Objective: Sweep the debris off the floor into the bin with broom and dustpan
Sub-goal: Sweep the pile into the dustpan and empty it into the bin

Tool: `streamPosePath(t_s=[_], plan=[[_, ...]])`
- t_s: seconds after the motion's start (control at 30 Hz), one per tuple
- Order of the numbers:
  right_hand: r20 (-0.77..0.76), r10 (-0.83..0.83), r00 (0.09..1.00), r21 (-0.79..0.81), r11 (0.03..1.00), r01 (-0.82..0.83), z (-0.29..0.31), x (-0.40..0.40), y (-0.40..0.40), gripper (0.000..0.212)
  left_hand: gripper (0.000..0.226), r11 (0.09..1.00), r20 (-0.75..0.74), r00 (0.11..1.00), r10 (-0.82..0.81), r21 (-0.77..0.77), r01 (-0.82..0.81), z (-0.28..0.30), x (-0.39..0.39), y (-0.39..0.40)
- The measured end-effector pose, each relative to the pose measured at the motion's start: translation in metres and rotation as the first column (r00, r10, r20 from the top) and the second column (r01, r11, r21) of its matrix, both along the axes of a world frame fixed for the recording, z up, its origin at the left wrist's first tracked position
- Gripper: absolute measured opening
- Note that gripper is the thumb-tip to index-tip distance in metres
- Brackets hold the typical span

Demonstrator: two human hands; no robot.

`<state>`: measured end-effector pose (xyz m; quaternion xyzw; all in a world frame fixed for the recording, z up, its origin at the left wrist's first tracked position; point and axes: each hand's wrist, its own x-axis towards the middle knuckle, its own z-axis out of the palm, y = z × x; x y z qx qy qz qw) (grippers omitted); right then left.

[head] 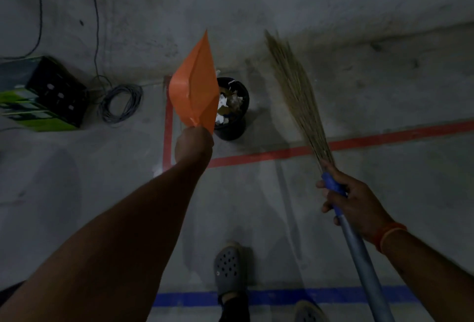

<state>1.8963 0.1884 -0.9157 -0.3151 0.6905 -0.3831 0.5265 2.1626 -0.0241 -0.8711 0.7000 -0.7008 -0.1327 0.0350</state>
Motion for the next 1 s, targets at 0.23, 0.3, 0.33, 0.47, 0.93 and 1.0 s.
streamPosePath(t_s=[0.23, 0.3, 0.33, 0.47, 0.93, 1.0], plan=[[-0.067, -0.029, 0.997, -0.019, 0.999, 0.028, 0.012, 0.005, 0.090, 0.051, 0.040, 0.991, -0.062, 0.989, -0.131, 0.011, 0.132, -0.011, 0.029, 0.092], [-0.109, -0.035, 0.993, -0.014, 0.999, 0.034, 0.010, 0.012, 0.130, 0.045, 0.039, 0.986, -0.132, 0.979, -0.153, 0.040, 0.159, -0.020, 0.034, 0.131], [-0.130, -0.040, 0.991, -0.016, 0.999, 0.038, 0.010, 0.016, 0.154, 0.042, 0.036, 0.982, -0.167, 0.971, -0.170, 0.056, 0.182, -0.024, 0.037, 0.155], [-0.202, -0.074, 0.977, 0.042, 0.996, 0.084, 0.009, 0.037, 0.265, 0.035, 0.035, 0.933, -0.286, 0.914, -0.287, 0.133, 0.335, -0.036, 0.048, 0.262], [-0.343, -0.248, 0.906, 0.413, 0.827, 0.382, -0.027, 0.014, 0.698, 0.035, 0.041, 0.724, -0.437, 0.845, -0.309, 0.468, 0.507, -0.101, 0.076, 0.616], [-0.353, -0.268, 0.896, 0.418, 0.812, 0.408, -0.043, -0.007, 0.747, 0.037, 0.039, 0.703, -0.451, 0.832, -0.324, 0.473, 0.531, -0.105, 0.061, 0.656]])
